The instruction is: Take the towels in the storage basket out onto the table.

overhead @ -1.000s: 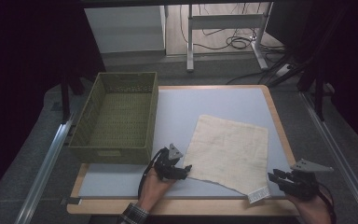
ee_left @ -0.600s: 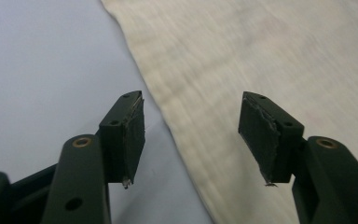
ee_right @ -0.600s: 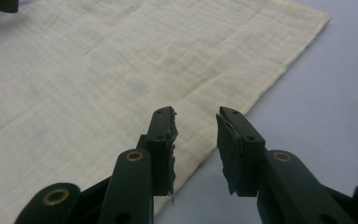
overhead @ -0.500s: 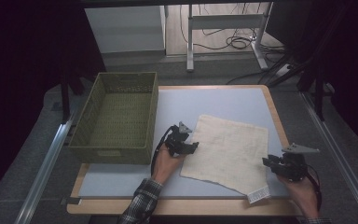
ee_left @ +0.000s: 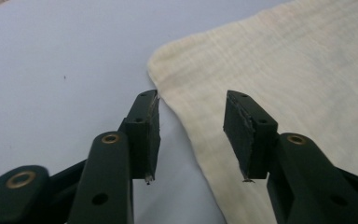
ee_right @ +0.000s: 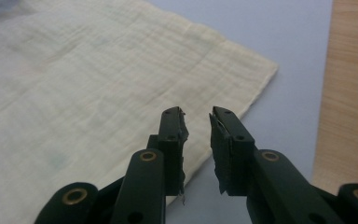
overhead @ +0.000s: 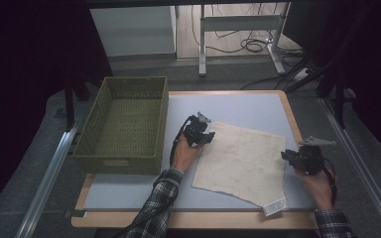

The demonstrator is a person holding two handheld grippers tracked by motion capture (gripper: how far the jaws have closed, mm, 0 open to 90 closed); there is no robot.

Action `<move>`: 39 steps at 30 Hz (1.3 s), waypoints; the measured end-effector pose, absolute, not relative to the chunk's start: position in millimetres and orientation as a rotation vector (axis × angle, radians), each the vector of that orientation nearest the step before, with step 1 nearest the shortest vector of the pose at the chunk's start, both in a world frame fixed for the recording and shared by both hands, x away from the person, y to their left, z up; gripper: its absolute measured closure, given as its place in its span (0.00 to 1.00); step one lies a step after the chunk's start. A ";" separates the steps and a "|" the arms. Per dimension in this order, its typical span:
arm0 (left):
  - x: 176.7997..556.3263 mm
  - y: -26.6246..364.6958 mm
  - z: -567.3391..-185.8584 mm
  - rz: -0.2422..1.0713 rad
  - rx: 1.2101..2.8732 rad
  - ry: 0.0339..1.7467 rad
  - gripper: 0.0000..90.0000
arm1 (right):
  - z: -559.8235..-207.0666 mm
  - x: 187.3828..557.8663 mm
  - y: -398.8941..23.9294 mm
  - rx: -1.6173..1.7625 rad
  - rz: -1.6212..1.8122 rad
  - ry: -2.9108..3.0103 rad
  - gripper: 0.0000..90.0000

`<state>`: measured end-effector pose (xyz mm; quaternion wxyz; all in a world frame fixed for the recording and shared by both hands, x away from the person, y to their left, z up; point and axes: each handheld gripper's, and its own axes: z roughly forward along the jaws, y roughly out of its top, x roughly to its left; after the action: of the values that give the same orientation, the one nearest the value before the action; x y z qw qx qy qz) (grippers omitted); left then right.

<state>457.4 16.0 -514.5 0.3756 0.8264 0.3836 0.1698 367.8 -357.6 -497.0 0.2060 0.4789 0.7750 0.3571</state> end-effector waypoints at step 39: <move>513.9 -7.8 -536.1 0.402 2.079 1.051 0.82 | -517.8 450.4 -358.3 1.431 0.896 2.067 0.91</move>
<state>513.9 -7.8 -536.1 0.3792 0.8138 0.4114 0.1574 450.4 -358.3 -517.8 0.2340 0.5213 0.7530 0.3262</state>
